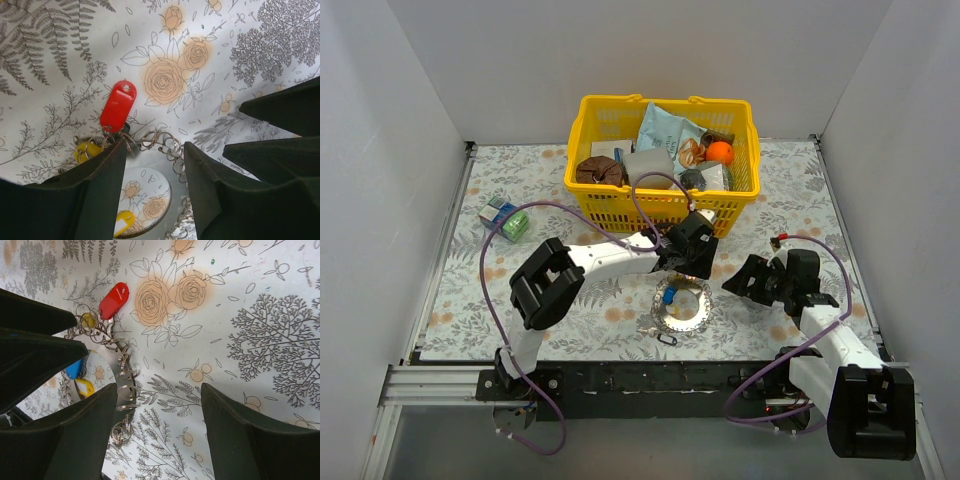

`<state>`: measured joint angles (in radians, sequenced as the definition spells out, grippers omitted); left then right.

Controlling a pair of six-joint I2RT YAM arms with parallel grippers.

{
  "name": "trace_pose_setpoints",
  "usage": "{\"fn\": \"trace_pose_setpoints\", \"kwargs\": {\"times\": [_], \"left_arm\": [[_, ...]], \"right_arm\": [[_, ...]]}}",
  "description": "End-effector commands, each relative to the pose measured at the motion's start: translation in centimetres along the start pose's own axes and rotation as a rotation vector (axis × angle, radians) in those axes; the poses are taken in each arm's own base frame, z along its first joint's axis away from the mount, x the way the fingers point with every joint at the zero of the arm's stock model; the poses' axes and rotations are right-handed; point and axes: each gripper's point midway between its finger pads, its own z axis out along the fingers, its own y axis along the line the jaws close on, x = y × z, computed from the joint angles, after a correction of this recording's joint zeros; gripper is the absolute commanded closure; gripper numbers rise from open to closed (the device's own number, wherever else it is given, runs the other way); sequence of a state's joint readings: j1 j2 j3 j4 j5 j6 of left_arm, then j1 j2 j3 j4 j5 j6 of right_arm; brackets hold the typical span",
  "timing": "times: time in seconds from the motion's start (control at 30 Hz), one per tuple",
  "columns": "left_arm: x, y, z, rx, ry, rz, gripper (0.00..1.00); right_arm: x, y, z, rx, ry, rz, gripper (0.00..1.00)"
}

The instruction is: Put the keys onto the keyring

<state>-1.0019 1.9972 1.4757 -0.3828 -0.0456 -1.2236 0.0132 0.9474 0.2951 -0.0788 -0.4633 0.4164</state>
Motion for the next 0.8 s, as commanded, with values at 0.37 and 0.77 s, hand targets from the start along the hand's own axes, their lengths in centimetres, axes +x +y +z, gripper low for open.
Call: {"fn": "trace_pose_setpoints", "kwargs": {"times": [0.37, 0.77], "left_arm": [[-0.5, 1.2, 0.6, -0.111, -0.007, -0.018, 0.6], [0.4, 2.3, 1.3, -0.155, 0.01, -0.021, 0.68]], "right_arm": [[-0.1, -0.6, -0.2, 0.0, -0.026, -0.021, 0.24], [0.3, -0.7, -0.1, -0.005, -0.021, -0.024, 0.24]]}}
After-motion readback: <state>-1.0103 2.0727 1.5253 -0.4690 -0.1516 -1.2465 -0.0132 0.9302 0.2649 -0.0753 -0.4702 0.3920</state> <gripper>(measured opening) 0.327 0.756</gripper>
